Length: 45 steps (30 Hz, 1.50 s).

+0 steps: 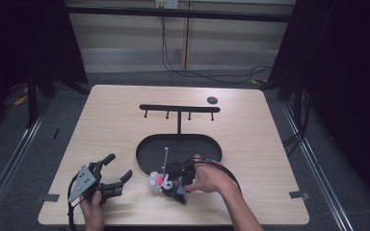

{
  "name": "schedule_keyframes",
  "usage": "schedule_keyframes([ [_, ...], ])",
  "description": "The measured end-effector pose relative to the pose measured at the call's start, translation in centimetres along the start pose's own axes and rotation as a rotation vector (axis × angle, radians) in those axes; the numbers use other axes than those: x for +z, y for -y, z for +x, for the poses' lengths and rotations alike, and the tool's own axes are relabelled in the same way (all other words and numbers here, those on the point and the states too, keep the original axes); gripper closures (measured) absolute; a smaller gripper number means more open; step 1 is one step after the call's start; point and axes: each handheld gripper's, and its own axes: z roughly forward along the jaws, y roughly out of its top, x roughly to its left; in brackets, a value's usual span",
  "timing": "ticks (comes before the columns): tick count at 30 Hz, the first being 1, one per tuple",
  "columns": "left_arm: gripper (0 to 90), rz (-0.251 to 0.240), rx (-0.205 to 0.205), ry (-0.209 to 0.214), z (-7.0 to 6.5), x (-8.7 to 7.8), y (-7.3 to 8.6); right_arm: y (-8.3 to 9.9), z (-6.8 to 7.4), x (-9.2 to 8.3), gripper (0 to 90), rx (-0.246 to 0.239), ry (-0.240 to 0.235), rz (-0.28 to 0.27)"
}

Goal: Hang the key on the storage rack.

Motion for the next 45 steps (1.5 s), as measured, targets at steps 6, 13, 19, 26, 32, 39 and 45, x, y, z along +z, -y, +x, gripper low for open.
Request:
schedule_keyframes([
  [6,15.2,0.000,-0.002,0.003,0.0,0.0,0.0,-0.2,-0.5,-0.7,87.7,0.008,-0.019,0.026],
  [13,15.3,-0.001,-0.001,0.001,0.0,0.0,0.0,0.2,-0.7,-3.0,87.7,0.011,-0.002,0.015],
  [19,15.2,-0.001,-0.002,0.002,0.0,0.0,0.0,0.4,-0.9,-4.6,87.7,0.009,0.023,0.016],
  [26,15.2,-0.001,-0.001,0.002,0.0,0.0,0.0,0.3,-1.2,-6.7,87.7,0.002,0.011,0.024],
  [32,15.3,0.000,-0.001,0.001,0.0,0.0,0.0,0.1,-1.3,-8.4,87.7,0.000,0.018,0.011],
  [39,15.2,-0.001,-0.002,0.002,0.0,0.0,0.0,-0.2,-1.4,-10.1,87.7,-0.014,0.022,0.007],
  [45,15.2,0.000,0.001,-0.001,0.0,0.0,0.0,-0.2,-1.8,-11.6,87.7,-0.010,0.013,-0.024],
])
